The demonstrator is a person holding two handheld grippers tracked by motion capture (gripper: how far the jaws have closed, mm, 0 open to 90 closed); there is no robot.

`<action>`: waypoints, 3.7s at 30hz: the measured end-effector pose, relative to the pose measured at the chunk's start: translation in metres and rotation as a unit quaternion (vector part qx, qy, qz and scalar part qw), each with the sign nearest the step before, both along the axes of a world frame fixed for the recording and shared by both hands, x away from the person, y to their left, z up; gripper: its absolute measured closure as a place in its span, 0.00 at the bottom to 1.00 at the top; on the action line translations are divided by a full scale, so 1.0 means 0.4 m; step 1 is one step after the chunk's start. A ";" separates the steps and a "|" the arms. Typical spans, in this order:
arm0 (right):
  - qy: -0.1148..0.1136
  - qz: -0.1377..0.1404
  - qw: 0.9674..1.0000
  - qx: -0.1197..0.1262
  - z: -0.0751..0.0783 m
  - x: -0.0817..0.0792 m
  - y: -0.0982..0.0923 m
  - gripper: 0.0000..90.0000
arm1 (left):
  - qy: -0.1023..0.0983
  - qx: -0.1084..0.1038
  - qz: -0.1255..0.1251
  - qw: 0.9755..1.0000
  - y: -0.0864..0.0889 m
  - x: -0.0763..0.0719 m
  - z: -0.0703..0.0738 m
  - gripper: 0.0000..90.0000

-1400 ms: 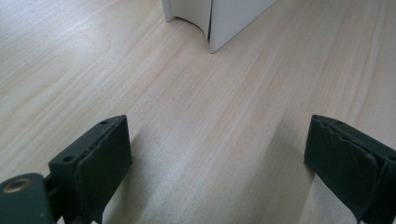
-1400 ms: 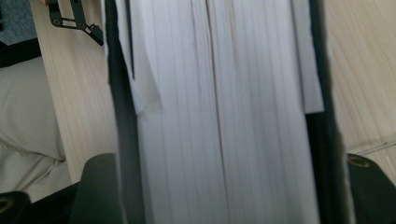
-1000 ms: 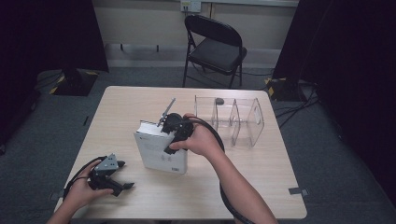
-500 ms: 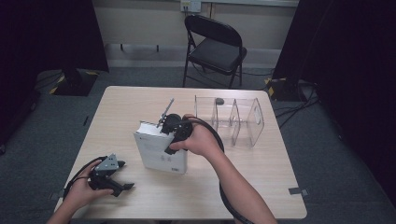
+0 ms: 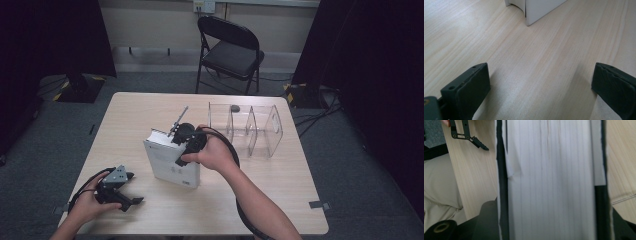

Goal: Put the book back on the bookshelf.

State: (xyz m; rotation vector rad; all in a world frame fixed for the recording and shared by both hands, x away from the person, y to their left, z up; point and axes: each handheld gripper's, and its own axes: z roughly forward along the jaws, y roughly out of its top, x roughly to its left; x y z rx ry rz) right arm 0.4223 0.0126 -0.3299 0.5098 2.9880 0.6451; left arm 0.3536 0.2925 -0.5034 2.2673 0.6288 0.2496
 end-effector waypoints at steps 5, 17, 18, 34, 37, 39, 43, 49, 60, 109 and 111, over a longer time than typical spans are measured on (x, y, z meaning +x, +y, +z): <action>0.006 -0.011 1.000 0.004 0.006 -0.002 -0.008 0.57 | 0.002 0.001 -0.002 1.000 0.000 0.000 0.000 0.00; 0.013 -0.020 1.000 0.002 0.023 -0.006 -0.037 0.58 | 0.002 0.001 -0.002 1.000 0.000 0.000 0.000 0.00; 0.013 -0.020 1.000 0.002 0.023 -0.006 -0.037 0.58 | 0.002 0.001 -0.002 1.000 0.000 0.000 0.000 0.00; 0.010 -0.017 1.000 -0.002 0.015 -0.010 -0.055 0.53 | 0.002 0.002 -0.003 1.000 0.000 0.000 0.001 0.00; 0.020 -0.020 0.999 0.016 0.011 -0.001 -0.047 0.50 | 0.002 0.002 -0.003 1.000 0.000 0.000 0.001 0.00; 0.016 -0.017 1.000 0.004 0.006 0.003 -0.030 0.45 | 0.002 0.002 -0.003 1.000 0.000 0.000 0.000 0.00; 0.011 -0.016 1.000 0.000 -0.001 0.012 -0.011 0.51 | 0.001 0.002 -0.003 1.000 0.000 0.000 0.000 0.00; -0.002 -0.013 1.000 0.013 0.005 -0.003 -0.018 0.57 | 0.002 0.002 -0.003 1.000 0.000 0.000 0.000 0.00; 0.017 -0.033 0.999 0.029 0.016 -0.004 -0.048 0.58 | 0.002 0.001 -0.002 1.000 -0.001 0.000 0.000 0.00; 0.022 -0.137 0.990 0.029 0.080 -0.006 -0.303 0.58 | 0.002 0.001 -0.002 1.000 -0.001 0.000 0.000 0.00; 0.021 -0.138 0.990 0.026 0.081 -0.005 -0.315 0.58 | 0.002 0.001 -0.002 1.000 -0.001 0.000 0.000 0.00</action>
